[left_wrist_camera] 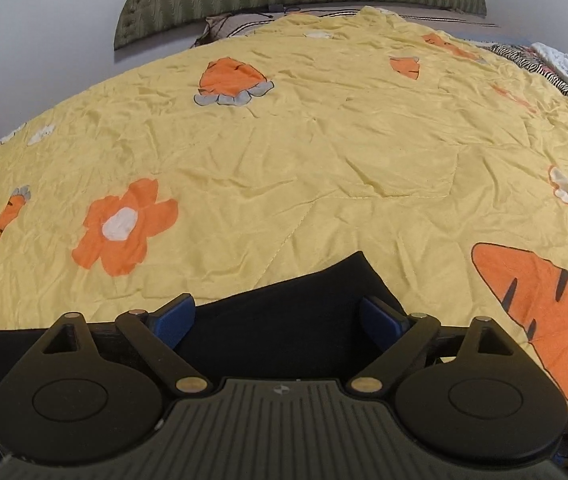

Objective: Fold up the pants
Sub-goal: 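Fold the held edge over with the left gripper and release it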

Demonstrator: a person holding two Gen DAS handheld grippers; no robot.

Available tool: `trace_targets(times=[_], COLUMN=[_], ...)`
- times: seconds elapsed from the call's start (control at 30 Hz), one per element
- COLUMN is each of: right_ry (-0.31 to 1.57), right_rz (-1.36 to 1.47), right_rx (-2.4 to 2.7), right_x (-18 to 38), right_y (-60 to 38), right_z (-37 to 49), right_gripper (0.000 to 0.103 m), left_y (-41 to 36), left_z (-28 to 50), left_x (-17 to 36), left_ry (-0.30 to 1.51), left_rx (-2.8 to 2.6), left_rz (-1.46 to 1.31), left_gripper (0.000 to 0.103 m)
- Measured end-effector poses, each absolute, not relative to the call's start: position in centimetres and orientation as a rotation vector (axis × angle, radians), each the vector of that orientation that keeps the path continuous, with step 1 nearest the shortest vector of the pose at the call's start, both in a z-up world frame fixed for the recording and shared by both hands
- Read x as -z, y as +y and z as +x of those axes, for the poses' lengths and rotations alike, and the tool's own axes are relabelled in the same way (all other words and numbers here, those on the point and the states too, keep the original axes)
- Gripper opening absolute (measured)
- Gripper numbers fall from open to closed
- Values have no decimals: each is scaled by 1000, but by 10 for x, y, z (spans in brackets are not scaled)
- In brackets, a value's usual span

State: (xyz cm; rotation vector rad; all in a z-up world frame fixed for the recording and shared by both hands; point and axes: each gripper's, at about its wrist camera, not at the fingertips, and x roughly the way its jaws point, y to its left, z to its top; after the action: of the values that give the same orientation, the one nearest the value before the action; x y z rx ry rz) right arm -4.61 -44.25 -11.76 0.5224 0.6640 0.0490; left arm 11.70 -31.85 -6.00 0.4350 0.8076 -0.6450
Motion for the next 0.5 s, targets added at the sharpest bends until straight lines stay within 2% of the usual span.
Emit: trace_targets(times=[0.07,0.2,0.27,0.37,0.5], right_ry=[651,574,600,734,715], right_rz=[508,340,304,202,39], right_rx=[0,39,-33,-72,-52], right_x=[103,75,74,91,82], right_y=[-441,-420,-408,-388,-365], right_z=[-53,-45,-27,3,-8], right_gripper=[18,18,18,18,19], left_y=[-306,-245,-199,-129,-26], left_z=[120,122,121,112,90], left_x=[49,7,-20,-53,-90], left_ry=[813,725,702,663,620], left_rx=[637,498,447,382,246], left_rz=[407,288,170,54,42], left_gripper=[82,84,85,88,91])
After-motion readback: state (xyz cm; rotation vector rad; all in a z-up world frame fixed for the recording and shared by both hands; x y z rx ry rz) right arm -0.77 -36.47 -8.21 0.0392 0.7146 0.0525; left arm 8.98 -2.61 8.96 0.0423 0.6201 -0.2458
